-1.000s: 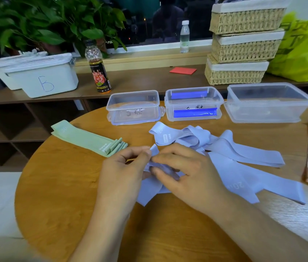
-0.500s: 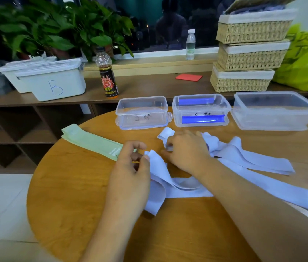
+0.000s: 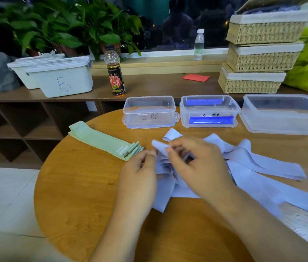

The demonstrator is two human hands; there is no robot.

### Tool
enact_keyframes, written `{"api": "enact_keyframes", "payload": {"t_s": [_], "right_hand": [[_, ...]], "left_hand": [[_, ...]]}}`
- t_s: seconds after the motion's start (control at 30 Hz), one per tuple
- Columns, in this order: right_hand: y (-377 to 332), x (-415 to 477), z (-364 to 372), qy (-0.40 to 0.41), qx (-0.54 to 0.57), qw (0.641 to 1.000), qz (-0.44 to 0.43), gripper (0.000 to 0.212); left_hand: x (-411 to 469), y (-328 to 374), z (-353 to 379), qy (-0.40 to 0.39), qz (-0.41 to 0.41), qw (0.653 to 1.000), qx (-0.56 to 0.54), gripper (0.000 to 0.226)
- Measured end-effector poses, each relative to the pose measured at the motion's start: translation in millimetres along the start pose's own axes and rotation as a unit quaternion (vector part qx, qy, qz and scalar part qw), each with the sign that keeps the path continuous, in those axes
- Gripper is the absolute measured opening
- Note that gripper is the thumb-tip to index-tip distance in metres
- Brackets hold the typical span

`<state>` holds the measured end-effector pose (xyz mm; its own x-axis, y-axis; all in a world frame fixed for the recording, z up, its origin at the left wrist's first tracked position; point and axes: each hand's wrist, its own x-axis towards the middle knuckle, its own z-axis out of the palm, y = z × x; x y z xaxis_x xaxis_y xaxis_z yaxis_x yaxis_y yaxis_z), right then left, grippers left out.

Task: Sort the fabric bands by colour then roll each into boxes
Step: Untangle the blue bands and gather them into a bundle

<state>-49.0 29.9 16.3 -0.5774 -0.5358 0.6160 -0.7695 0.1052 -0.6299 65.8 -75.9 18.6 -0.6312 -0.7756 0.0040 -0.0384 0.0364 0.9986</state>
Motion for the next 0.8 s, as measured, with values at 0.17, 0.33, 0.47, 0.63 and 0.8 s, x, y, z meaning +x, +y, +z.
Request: {"api": "enact_keyframes", "payload": {"t_s": [0.17, 0.33, 0.47, 0.63, 0.8], "right_hand": [[-8, -12, 14, -0.009, -0.002, 0.999, -0.032, 0.011], [2, -2, 7, 0.085, -0.045, 0.995, 0.003, 0.014], [-1, -5, 10, 0.055, -0.046, 0.997, -0.035, 0.015], [-5, -12, 13, 0.007, -0.028, 0.997, -0.071, 0.010], [-6, -15, 8, -0.085, 0.017, 0.993, -0.085, 0.006]], "left_hand": [[-3, 0, 2, -0.017, 0.008, 1.000, -0.006, 0.030], [-1, 2, -4, 0.046, 0.007, 0.998, 0.033, 0.033], [-4, 1, -4, 0.023, 0.033, 0.998, 0.044, 0.030], [-8, 5, -4, 0.003, 0.037, 0.999, 0.029, 0.027], [-11, 10, -5, 0.023, 0.046, 0.999, 0.018, 0.019]]}}
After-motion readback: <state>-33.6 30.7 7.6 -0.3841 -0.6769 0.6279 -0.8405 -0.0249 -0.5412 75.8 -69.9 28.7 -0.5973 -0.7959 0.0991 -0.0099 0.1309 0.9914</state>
